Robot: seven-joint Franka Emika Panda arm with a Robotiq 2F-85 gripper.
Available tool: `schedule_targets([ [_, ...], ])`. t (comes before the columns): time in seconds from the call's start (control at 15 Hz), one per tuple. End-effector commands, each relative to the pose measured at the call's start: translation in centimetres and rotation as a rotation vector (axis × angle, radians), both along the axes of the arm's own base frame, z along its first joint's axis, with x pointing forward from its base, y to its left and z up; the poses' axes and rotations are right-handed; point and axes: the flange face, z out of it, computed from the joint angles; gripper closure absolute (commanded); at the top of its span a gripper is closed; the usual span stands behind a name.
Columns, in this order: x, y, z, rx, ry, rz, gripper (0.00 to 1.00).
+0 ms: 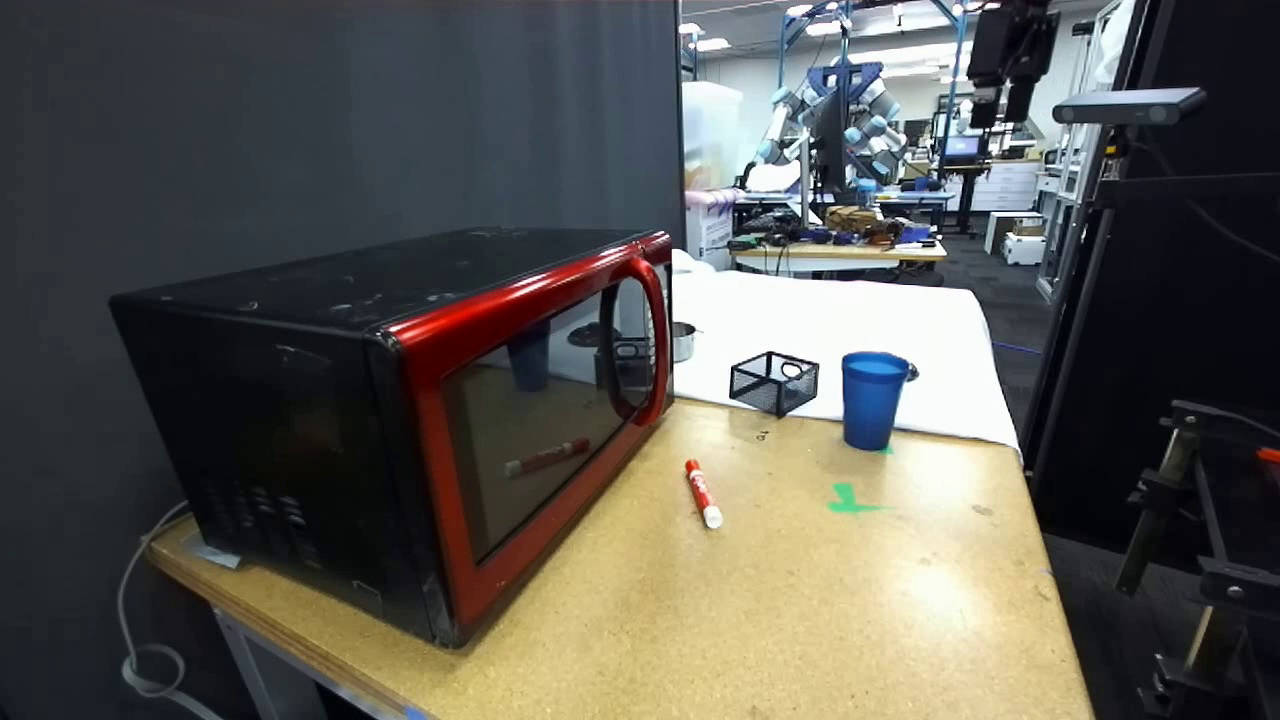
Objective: Open the microwave door
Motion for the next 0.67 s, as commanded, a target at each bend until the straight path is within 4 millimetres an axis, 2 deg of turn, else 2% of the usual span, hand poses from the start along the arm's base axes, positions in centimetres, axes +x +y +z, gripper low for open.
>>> schedule_targets([
  [0.0, 5.4, 0.9, -2.1, -0.016, -0.008, 0.105, 0.00],
  [0.4, 14.5, 5.4, -8.2, 0.032, -0.016, 0.347, 0.00],
  [0.6, 17.6, 7.7, -10.3, 0.074, -0.004, 0.444, 0.00],
])
